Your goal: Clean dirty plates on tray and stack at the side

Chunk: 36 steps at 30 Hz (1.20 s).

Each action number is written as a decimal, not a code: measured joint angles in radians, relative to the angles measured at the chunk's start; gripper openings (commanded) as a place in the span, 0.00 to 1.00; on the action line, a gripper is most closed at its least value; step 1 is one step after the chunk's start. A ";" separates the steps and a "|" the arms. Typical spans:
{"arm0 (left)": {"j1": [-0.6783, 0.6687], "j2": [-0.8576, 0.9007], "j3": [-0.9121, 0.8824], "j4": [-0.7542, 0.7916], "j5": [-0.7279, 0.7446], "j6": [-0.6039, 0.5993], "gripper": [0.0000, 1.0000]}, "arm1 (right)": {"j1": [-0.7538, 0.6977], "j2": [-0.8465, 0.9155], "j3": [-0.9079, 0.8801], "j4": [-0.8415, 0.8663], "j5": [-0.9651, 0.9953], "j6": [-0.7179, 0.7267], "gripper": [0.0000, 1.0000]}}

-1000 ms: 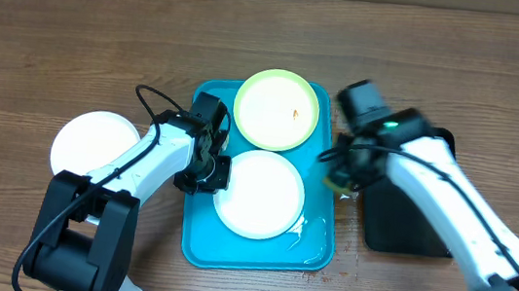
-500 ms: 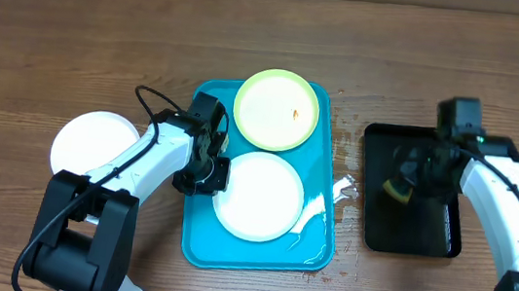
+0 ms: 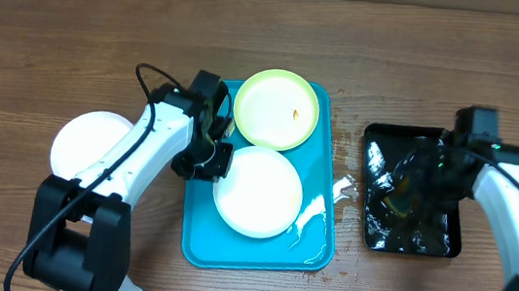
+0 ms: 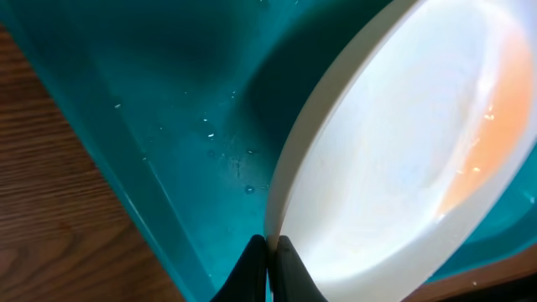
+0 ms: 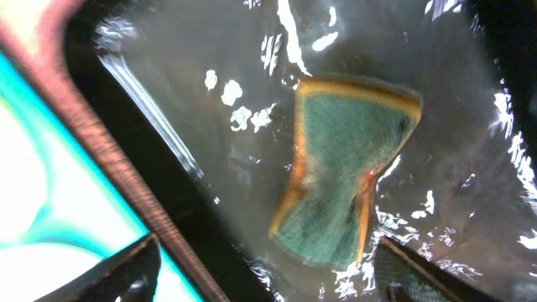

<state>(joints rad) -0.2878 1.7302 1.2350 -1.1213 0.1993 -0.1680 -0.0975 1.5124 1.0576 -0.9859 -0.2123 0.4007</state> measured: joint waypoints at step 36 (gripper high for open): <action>-0.093 0.006 0.104 0.058 -0.006 -0.006 0.66 | -0.537 -0.132 0.172 -0.255 -0.125 -0.043 0.95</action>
<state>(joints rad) -0.3805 1.7363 1.3388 -1.0630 0.1936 -0.1745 -0.6342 1.3804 1.2293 -1.2407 -0.3370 0.3580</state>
